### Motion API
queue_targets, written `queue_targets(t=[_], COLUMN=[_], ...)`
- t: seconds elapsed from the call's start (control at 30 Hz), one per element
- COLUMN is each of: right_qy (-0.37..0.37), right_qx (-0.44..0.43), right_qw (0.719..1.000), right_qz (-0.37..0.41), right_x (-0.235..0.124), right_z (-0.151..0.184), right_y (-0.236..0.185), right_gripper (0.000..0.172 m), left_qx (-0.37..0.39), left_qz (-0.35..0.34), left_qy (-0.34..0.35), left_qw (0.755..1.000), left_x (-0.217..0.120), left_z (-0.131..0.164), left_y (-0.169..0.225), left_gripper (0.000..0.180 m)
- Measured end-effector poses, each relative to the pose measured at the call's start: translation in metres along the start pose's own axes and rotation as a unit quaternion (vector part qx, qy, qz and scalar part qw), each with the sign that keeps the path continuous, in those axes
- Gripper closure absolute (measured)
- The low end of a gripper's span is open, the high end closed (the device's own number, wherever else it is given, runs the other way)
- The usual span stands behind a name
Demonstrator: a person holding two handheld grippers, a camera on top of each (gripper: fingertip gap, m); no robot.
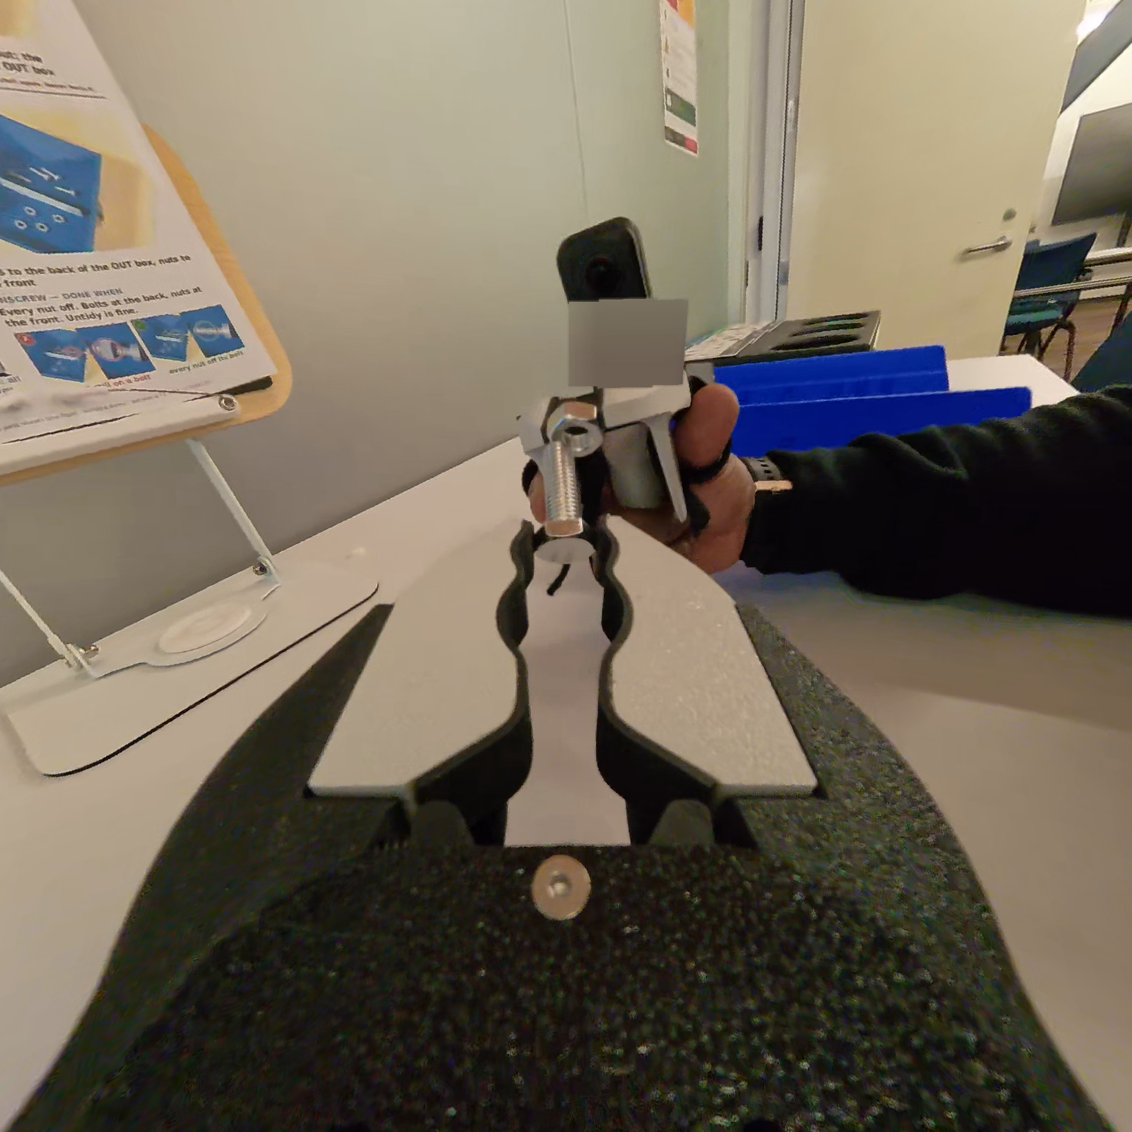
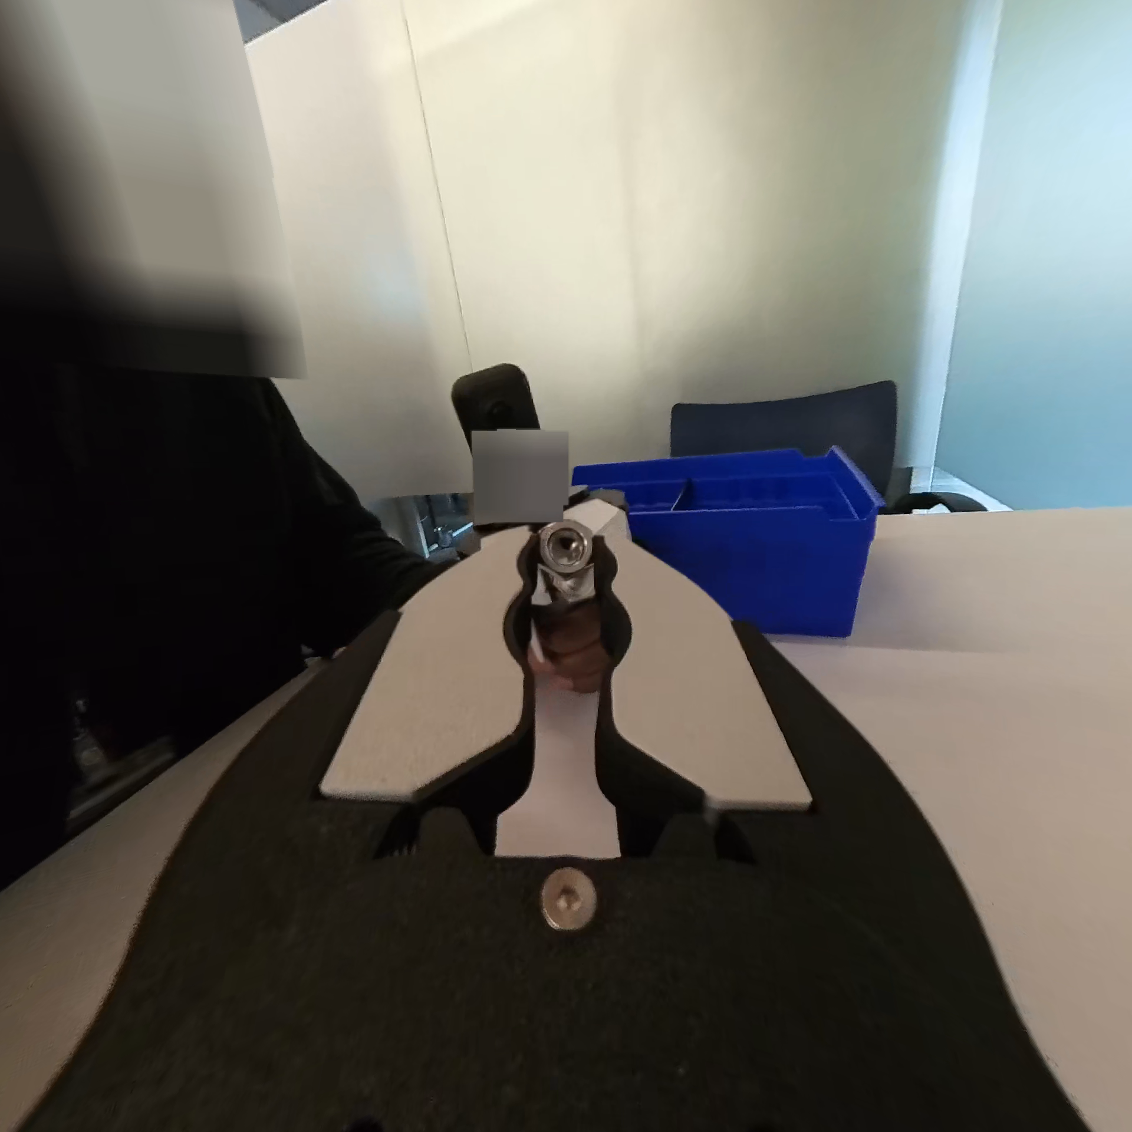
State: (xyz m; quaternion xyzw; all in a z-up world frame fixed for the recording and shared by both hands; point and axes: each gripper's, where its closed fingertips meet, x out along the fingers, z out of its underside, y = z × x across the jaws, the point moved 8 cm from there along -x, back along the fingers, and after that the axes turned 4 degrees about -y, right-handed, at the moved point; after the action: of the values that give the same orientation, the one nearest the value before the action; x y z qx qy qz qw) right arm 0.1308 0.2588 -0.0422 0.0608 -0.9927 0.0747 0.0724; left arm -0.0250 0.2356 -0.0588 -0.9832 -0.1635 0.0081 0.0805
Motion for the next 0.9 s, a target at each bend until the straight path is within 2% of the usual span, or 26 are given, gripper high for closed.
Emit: queue_targets(t=[0.23, 0.53, 0.63, 0.77, 0.9], right_qy=[0.0, -0.012, -0.022, -0.011, -0.068], right_qx=[0.005, 0.02, 0.063, 0.172, 0.217], right_qw=[1.0, 1.0, 0.998, 0.985, 0.973], right_qz=[-0.005, -0.004, 0.013, 0.018, 0.046], right_x=[0.0, 0.002, 0.006, 0.013, 0.013], right_z=[0.0, -0.001, -0.004, -0.005, -0.003], right_y=[-0.001, -0.001, 0.002, 0.006, 0.008], right_gripper=[0.155, 0.155, 0.155, 0.155, 0.155], left_qx=[-0.006, 0.006, 0.062, 0.165, 0.223], left_qz=[0.033, 0.012, -0.043, -0.127, -0.123], left_qy=[0.014, 0.011, 0.001, -0.029, -0.06], left_qw=[0.999, 1.0, 0.997, 0.978, 0.965], left_x=[-0.002, 0.0, -0.003, -0.006, -0.011], left_z=[-0.004, -0.004, -0.007, -0.01, -0.011], left_y=[0.002, 0.003, 0.001, 0.003, 0.001], left_gripper=[0.162, 0.162, 0.162, 0.162, 0.162])
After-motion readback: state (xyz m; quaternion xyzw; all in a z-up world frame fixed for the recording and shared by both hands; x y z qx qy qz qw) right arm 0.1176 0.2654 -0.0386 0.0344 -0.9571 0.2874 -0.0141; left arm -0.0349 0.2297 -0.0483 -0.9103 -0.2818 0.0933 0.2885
